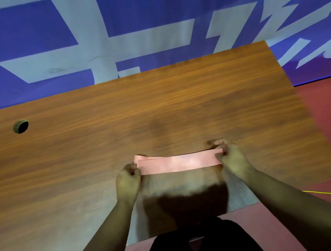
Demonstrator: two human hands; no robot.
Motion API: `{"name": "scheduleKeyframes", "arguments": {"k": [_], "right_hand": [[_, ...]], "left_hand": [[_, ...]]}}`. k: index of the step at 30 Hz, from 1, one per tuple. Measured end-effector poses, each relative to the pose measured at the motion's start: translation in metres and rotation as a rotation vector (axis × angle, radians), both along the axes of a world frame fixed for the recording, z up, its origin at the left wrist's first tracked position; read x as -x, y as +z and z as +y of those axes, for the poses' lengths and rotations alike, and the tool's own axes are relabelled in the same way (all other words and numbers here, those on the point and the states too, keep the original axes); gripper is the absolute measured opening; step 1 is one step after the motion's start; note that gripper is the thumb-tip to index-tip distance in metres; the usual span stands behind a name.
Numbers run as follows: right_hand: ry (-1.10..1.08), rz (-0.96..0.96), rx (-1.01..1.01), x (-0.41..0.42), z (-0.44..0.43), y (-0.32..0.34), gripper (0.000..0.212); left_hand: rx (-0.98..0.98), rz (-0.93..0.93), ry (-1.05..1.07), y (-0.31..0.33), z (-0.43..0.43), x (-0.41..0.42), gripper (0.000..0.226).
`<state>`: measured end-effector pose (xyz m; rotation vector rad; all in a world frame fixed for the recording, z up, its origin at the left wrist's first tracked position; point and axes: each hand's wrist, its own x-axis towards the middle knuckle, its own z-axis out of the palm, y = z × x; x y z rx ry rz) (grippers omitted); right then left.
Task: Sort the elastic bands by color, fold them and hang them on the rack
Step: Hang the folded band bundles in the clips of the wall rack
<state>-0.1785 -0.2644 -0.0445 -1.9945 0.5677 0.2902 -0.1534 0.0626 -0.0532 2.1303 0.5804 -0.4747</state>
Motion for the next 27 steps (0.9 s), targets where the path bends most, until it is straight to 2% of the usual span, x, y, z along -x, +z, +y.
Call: {"name": "scheduleKeyframes", "arguments": {"k": [3, 6, 11, 14, 21, 27], "right_hand": [[0.001, -0.008, 0.056, -0.001, 0.004, -0.001, 0.053], [0.022, -0.004, 0.122, 0.000, 0.009, -0.002, 0.043], [-0.001, 0.011, 0.182, -0.001, 0.010, -0.009, 0.041], [-0.007, 0.015, 0.194, 0.000, 0.009, -0.007, 0.042], [-0.083, -0.086, 0.103, 0.007, 0.017, -0.001, 0.045], [-0.143, 0.128, 0.243, 0.000, 0.019, -0.025, 0.038]], "left_hand": [[-0.035, -0.041, 0.028, -0.004, -0.003, 0.003, 0.020], [-0.066, -0.059, 0.039, 0.000, -0.011, 0.004, 0.016], [-0.128, -0.051, -0.074, -0.007, -0.023, 0.006, 0.034], [-0.180, -0.067, -0.029, -0.008, -0.026, 0.004, 0.017], [-0.134, -0.166, 0.059, -0.004, -0.007, -0.002, 0.002], [-0.186, -0.137, -0.005, -0.012, -0.005, -0.012, 0.012]]}}
